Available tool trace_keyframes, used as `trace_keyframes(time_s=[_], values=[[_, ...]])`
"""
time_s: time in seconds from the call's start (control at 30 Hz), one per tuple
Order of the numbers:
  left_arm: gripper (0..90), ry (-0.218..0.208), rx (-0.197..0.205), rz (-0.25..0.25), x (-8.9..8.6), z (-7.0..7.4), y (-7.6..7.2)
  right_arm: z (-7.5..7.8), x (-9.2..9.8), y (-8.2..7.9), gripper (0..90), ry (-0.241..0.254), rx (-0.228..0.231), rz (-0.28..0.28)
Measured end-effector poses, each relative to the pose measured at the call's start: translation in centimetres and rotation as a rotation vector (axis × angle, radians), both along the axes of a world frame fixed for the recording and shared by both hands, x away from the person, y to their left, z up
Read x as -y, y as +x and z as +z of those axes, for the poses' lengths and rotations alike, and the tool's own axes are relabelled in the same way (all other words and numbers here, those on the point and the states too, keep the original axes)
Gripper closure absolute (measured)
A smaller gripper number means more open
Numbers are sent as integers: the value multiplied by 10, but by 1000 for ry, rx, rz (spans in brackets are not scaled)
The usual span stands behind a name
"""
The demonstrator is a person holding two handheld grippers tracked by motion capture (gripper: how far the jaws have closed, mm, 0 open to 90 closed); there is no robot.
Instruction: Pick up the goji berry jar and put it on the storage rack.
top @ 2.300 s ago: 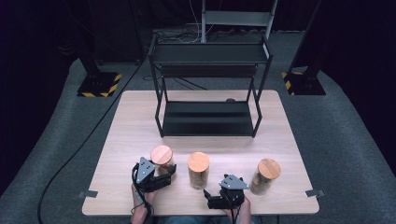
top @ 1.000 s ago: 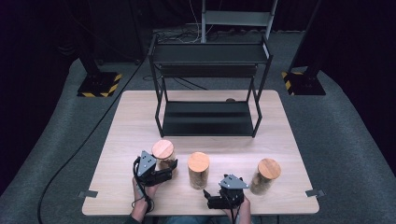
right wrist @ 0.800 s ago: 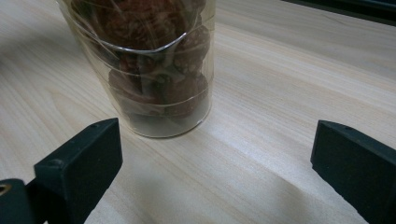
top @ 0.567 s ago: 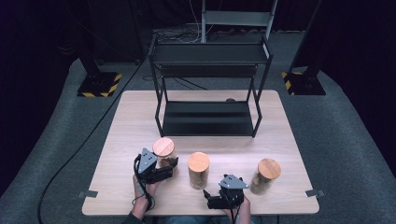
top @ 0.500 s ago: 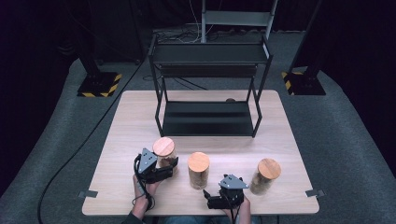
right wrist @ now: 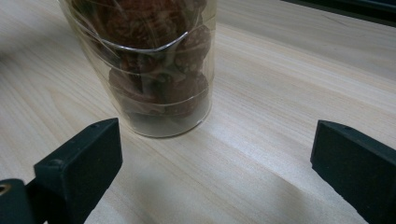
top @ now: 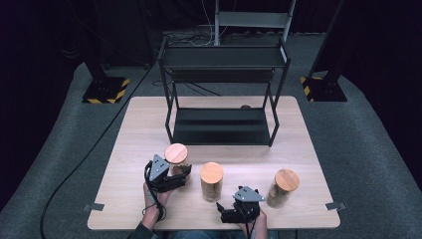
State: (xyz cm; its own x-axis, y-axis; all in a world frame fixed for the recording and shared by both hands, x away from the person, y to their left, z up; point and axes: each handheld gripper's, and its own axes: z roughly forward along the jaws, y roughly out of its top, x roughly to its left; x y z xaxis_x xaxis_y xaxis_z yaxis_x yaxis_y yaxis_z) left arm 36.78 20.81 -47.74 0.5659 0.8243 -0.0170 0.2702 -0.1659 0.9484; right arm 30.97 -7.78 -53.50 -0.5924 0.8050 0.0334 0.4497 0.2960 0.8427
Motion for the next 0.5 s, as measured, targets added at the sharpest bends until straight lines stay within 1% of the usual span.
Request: trace_keyframes(time_s=[0.5], values=[[245,1,4,-5,2,1,4,0,0,0,14,-3,2,3]])
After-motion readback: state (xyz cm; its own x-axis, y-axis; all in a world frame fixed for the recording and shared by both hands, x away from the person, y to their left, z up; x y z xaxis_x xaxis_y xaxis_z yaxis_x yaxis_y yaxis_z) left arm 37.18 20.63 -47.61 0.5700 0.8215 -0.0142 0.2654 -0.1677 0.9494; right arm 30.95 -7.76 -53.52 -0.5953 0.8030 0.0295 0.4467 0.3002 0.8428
